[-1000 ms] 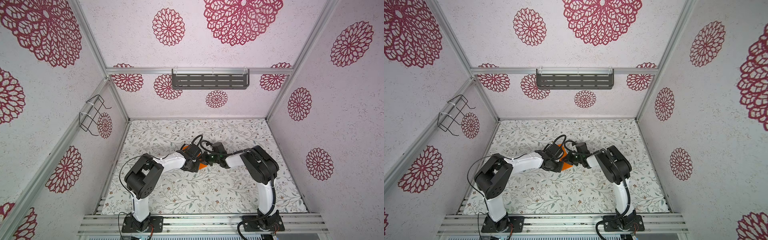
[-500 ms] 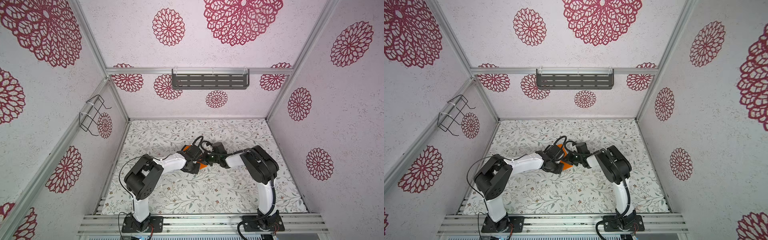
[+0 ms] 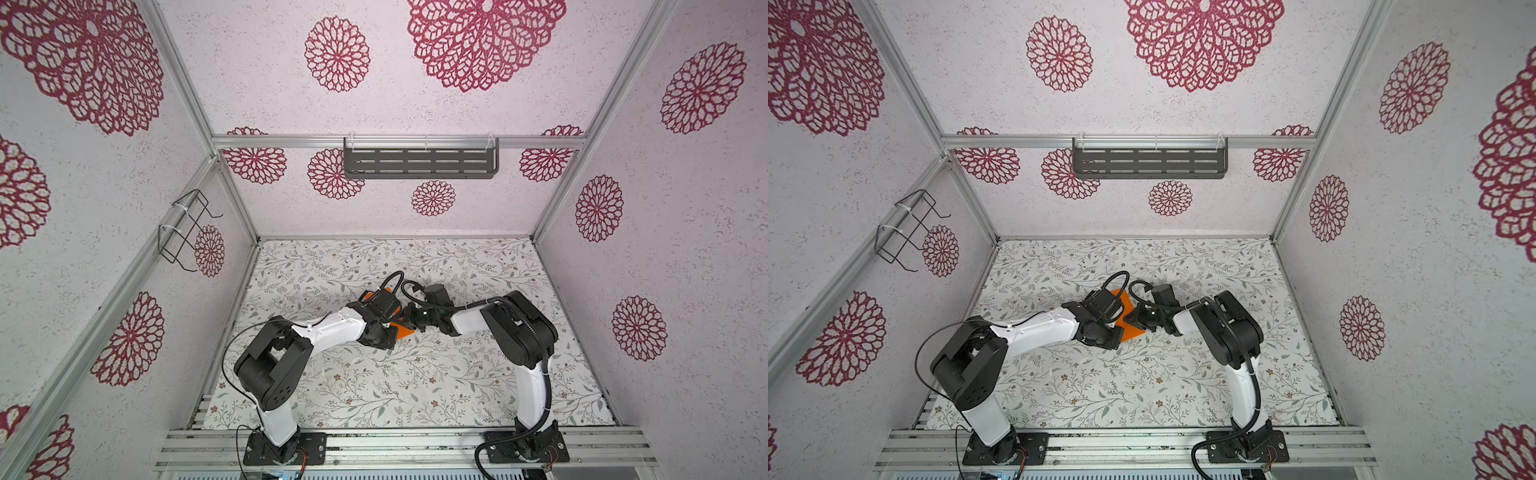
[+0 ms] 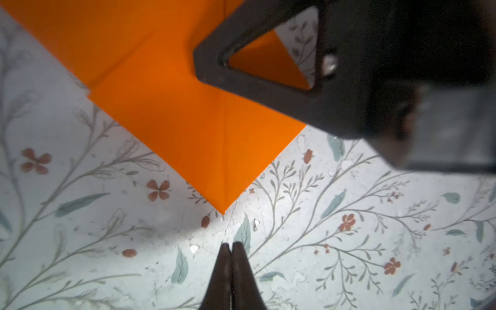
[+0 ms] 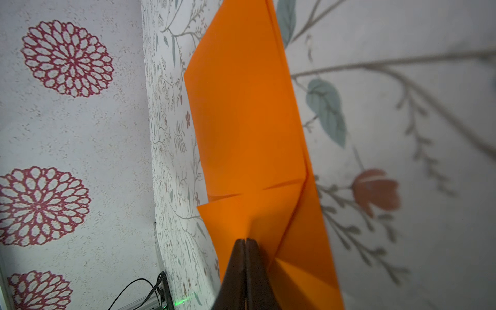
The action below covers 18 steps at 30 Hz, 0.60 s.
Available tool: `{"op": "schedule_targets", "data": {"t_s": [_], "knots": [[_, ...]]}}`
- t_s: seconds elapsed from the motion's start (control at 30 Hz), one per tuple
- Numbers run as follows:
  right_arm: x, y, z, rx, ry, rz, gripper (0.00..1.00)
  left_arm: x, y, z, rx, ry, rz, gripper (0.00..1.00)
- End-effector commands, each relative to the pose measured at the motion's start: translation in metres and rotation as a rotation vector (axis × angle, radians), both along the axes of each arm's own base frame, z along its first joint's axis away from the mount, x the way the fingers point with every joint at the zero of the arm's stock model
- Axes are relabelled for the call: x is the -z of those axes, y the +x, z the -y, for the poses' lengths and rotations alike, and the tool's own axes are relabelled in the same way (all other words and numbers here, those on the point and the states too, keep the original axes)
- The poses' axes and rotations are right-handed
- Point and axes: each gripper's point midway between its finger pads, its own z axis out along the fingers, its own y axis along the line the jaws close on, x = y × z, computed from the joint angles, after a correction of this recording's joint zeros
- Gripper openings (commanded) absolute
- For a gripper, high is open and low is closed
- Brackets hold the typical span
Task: Fold a paper plane with a square sheet of paper (pick it up from the middle)
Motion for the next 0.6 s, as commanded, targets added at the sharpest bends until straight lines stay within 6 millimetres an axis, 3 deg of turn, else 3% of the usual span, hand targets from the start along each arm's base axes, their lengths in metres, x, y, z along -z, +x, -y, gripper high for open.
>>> {"op": "schedule_targets", "data": {"t_s": [0.0, 0.1, 0.17, 0.33, 0.57], "knots": [[-0.055, 0.013, -0.005, 0.001, 0.085, 0.095, 0.15, -0.031, 0.031, -0.014, -0.135, -0.052, 0.081, 0.14], [-0.071, 0.015, -0.001, 0.02, 0.108, 0.137, 0.25, -0.041, 0.047, -0.021, -0.21, -0.09, 0.107, 0.21], [-0.072, 0.018, 0.008, 0.051, 0.099, 0.153, 0.31, -0.044, 0.054, -0.016, -0.225, -0.148, 0.106, 0.24], [-0.059, 0.021, 0.029, 0.116, 0.049, 0.141, 0.42, -0.045, 0.067, -0.002, -0.239, -0.227, 0.098, 0.25], [-0.042, 0.015, 0.034, 0.115, 0.006, 0.112, 0.44, -0.047, 0.068, 0.01, -0.21, -0.311, 0.11, 0.37]]}}
